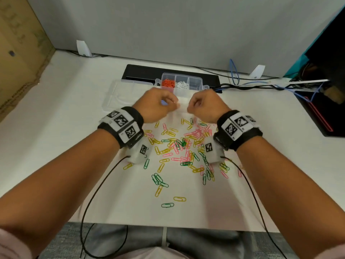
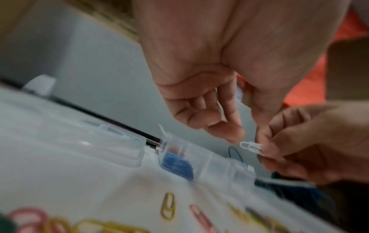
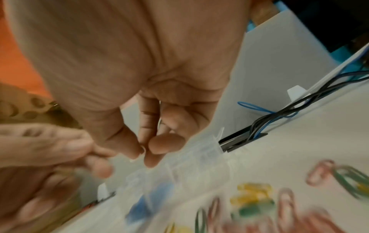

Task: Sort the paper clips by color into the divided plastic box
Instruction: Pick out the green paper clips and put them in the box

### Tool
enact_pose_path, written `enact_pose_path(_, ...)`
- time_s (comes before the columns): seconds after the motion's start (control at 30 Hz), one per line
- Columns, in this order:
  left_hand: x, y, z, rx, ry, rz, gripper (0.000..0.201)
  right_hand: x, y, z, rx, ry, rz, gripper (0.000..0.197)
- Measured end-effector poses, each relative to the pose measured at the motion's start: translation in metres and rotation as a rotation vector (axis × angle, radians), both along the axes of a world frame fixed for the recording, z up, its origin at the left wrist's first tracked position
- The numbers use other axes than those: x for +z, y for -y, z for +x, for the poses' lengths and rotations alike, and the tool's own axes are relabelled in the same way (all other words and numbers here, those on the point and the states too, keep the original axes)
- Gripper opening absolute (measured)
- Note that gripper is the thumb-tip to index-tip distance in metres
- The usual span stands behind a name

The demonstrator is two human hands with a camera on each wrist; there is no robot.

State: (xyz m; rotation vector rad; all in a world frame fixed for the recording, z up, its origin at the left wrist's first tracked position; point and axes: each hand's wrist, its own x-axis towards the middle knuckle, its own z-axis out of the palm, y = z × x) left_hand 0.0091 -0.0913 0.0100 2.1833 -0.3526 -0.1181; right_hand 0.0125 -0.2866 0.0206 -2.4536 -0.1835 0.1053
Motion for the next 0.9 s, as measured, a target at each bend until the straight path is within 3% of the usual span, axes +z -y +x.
enact_pose_path(0.07,0.005,-0.009,-0.002,0.098,-0.045,-0.184,0.005,0.012,0.003,0.021,-0.098,0.034,0.055,0.012)
enact_pose_path(0.13,0.006,-0.017,-0.005,0.158,-0.081,-0.255,0.005,0.024,0.0,0.044,-0.157,0.06,0.071,0.016)
enact_pose_path(0.4,0.008,-0.042,-0.013,0.198,-0.126,-0.266,0.011,0.034,-0.018,0.101,-0.324,-0.012,-0.055,0.018)
enact_pose_path(0.63,0.011,-0.074,-0.025,0.28,-0.174,-0.315,0.014,0.019,0.019,0.051,-0.313,0.05,0.025,0.036)
enact_pose_path(0.7,0.01,-0.078,-0.032,0.285,-0.218,-0.255,0.013,0.014,0.034,0.029,-0.333,0.028,0.037,0.036)
enact_pose_path(0.9,0.015,-0.096,-0.052,0.232,-0.355,-0.023,0.007,-0.003,0.078,-0.036,-0.325,-0.369,-0.205,0.038)
